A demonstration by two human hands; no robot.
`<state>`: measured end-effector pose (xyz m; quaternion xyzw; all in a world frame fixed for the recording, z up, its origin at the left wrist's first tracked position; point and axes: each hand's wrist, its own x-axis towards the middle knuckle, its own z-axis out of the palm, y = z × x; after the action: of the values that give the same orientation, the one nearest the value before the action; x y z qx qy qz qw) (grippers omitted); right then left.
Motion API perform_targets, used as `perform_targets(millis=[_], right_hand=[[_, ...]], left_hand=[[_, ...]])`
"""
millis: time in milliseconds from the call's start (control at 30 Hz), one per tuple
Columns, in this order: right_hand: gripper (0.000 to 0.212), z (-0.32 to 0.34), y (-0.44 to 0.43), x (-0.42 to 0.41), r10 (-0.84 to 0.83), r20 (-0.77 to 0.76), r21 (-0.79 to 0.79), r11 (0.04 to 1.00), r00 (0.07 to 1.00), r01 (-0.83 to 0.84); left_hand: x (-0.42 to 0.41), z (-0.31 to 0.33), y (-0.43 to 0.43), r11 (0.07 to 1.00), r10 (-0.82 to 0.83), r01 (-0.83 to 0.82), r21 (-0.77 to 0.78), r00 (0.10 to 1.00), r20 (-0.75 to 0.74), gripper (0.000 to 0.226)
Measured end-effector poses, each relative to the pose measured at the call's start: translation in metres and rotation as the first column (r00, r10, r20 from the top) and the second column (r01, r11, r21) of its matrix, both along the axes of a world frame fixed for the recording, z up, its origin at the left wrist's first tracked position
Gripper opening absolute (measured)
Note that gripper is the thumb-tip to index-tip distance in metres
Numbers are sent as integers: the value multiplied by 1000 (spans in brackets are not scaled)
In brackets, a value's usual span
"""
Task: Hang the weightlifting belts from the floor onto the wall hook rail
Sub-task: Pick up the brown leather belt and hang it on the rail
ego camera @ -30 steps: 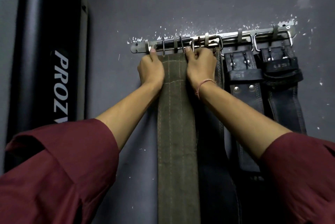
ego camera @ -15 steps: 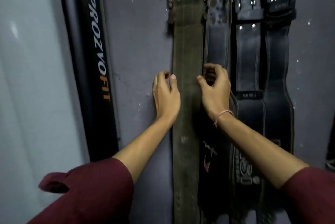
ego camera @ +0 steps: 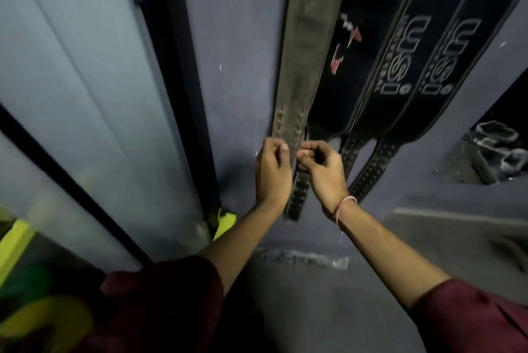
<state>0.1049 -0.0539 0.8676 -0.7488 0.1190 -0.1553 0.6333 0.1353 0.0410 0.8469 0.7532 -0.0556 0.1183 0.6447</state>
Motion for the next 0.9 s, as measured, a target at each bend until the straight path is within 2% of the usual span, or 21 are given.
perform_targets(millis=[133, 233, 333, 467, 567, 633, 700, 833, 900], right_hand=[[17, -92, 4, -28, 48, -176, 99, 995, 983, -31], [20, -165, 3, -51, 94, -337, 143, 989, 937, -48], [23, -241, -1, -78, 157, -498, 190, 979, 853, -70], [13, -334, 0, -105, 245, -665, 224, 967, 706, -124], [12, -405, 6, -114, 305, -732, 220, 952, 610, -212], [20, -456, 12, -115, 328, -757, 216, 942, 565, -257], [14, -510, 20, -112, 349, -775, 213, 929, 527, -301], [14, -628, 37, -94, 365, -779, 195, 913, 509, -358], [16, -691, 48, -82, 370, -782, 196, 910, 501, -366]], left_hand=[[-44, -90, 5, 995, 30, -10, 96, 977, -212, 11], [-74, -161, 11, 986, 59, -2, 165, 940, -336, 13], [-106, -230, 20, 975, 88, 12, 221, 896, -436, 16], [-141, -327, 42, 951, 127, 94, 293, 748, -652, 15], [-152, -401, 66, 937, 132, 143, 318, 698, -704, 21], [-154, -452, 81, 930, 149, 161, 331, 657, -739, 21], [-154, -504, 93, 920, 178, 166, 355, 630, -756, 19], [-141, -611, 110, 912, 172, 215, 349, 572, -802, 7], [-132, -669, 115, 915, 184, 208, 345, 546, -817, 12]])
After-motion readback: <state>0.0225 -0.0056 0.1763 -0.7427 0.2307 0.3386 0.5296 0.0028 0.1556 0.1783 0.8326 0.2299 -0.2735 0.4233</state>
